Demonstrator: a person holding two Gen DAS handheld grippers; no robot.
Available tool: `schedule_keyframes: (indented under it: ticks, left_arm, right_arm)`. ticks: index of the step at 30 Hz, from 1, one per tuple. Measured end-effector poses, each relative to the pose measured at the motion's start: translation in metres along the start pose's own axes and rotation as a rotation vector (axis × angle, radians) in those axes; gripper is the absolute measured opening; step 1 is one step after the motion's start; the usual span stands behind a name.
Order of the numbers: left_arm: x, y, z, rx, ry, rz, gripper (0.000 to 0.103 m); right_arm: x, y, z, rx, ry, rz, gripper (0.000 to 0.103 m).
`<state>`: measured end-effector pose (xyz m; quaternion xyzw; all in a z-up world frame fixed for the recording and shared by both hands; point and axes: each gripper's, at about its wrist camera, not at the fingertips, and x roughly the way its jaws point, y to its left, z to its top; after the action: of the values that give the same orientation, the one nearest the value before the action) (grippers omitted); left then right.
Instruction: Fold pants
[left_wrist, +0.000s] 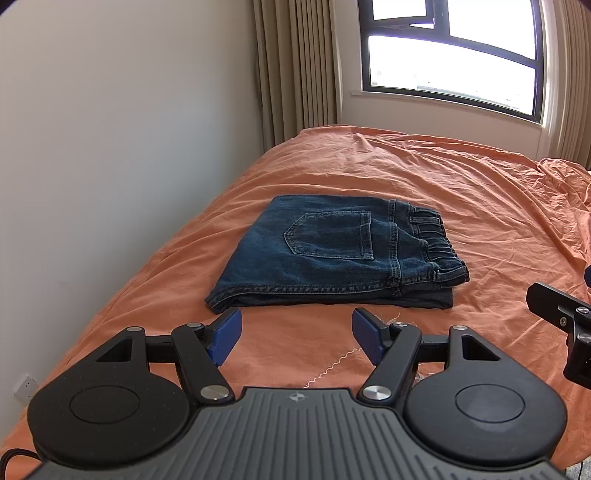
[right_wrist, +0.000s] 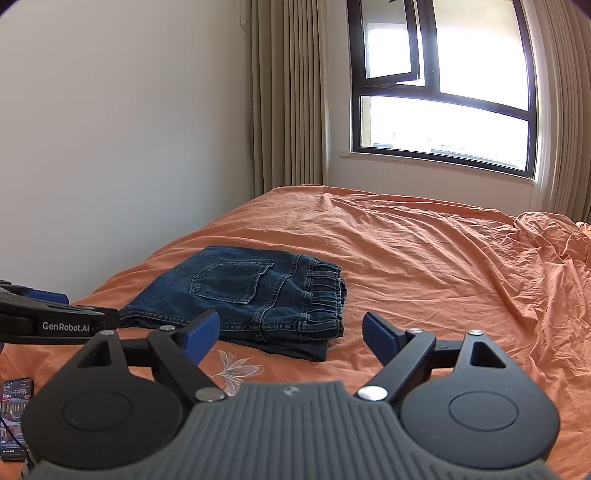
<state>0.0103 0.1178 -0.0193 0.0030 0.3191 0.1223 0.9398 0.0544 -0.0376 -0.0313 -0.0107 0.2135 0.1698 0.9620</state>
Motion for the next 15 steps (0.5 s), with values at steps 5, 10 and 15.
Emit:
schedule_keyframes:
  ticks: [5, 10, 15]
  left_arm:
    - [0.0001, -0.0001, 0.0007, 0.003, 0.001, 0.004, 0.08]
    - [0.0, -0.0005, 0.0005, 0.006, 0.001, 0.004, 0.08]
    - [-0.0002, -0.0007, 0.0007, 0.004, 0.0, 0.005, 0.08]
  right_arm:
    - [-0.001, 0.0007, 0.0002, -0.004, -0.004, 0.003, 0.081]
    - [-0.0016, 0.0015, 0.0015, -0.005, -0.008, 0.007, 0.081]
    - [-0.0027, 0.0019, 0.002, -0.005, -0.014, 0.008, 0.081]
